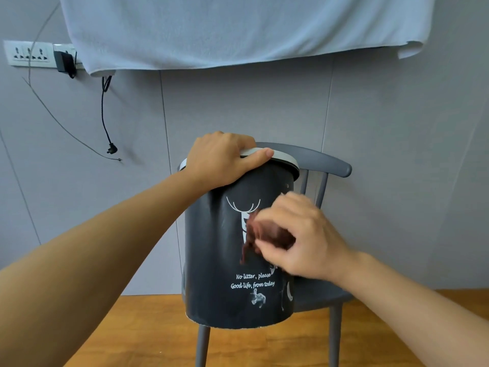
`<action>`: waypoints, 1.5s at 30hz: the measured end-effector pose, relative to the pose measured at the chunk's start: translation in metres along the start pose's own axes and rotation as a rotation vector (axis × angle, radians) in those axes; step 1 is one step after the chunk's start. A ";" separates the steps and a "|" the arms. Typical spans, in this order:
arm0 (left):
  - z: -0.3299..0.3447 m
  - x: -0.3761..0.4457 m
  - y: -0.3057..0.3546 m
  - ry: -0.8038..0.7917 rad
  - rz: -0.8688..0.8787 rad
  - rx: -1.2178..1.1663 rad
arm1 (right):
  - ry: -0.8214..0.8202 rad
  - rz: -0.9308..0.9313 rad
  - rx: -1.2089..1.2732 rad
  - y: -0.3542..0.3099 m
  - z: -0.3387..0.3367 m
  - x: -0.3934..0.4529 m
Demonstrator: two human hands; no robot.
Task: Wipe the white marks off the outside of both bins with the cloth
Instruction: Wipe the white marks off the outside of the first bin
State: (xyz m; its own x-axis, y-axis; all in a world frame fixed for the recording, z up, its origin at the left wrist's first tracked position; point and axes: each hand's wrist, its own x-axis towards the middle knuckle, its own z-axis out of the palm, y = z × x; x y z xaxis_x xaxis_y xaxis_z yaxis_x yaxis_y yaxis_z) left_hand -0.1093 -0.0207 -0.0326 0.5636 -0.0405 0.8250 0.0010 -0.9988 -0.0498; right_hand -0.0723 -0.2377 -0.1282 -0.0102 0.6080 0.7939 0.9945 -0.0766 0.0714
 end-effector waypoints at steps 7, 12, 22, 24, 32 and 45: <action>0.001 0.003 0.000 -0.007 -0.010 -0.012 | 0.159 0.247 -0.011 0.019 -0.010 0.009; 0.003 0.003 -0.011 -0.017 -0.080 -0.028 | 0.009 0.134 0.052 -0.004 0.011 -0.024; 0.004 0.004 -0.022 -0.053 -0.165 -0.068 | 0.079 0.272 0.059 -0.007 0.019 -0.033; 0.005 0.005 -0.025 -0.061 -0.182 -0.088 | -0.025 0.146 0.088 -0.018 0.024 -0.048; 0.006 0.005 -0.029 -0.056 -0.190 -0.074 | 0.099 0.297 0.046 -0.009 0.019 -0.034; 0.002 0.007 -0.021 -0.097 -0.190 -0.034 | -0.069 0.196 0.119 -0.033 0.012 -0.049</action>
State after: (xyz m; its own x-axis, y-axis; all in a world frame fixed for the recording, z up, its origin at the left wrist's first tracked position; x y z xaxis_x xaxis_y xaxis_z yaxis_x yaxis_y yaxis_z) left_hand -0.1036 0.0004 -0.0270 0.6332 0.1498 0.7593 0.0875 -0.9886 0.1221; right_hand -0.1034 -0.2554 -0.1765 0.1876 0.6433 0.7423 0.9820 -0.1073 -0.1552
